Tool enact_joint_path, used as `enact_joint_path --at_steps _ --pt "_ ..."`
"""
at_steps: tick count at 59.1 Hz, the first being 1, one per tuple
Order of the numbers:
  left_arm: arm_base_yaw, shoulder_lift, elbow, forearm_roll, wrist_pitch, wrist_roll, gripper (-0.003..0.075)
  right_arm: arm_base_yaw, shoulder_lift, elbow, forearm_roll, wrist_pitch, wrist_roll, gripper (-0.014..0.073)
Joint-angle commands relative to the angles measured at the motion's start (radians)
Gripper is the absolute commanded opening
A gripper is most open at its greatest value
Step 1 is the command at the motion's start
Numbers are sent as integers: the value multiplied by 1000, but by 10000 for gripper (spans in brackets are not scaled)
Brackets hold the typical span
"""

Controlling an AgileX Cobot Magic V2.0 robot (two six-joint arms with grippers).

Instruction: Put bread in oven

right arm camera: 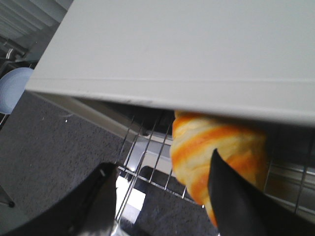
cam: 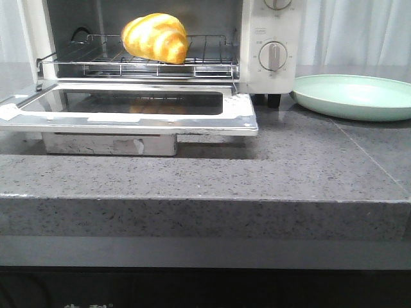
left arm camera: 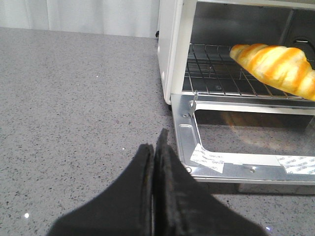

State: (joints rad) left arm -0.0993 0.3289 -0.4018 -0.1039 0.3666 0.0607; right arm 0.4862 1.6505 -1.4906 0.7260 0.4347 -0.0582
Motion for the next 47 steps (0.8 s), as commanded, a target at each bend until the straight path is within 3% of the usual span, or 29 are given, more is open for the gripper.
enact_joint_path --at_steps 1,10,18,30,47 --pt "3 5 -26 -6 -82 -9 -20 -2 -95 -1 -15 10 -4 291" --pt "3 5 -26 -6 -82 -9 -20 -4 -172 55 -49 47 -4 75" --pt "3 5 -26 -6 -82 -9 -20 -14 -235 90 -119 108 -4 -44" --pt "3 5 -26 -6 -82 -9 -20 -71 -353 164 -209 220 -4 -69" --pt "3 5 -26 -6 -82 -9 -20 -112 -631 401 -351 221 -4 -69"
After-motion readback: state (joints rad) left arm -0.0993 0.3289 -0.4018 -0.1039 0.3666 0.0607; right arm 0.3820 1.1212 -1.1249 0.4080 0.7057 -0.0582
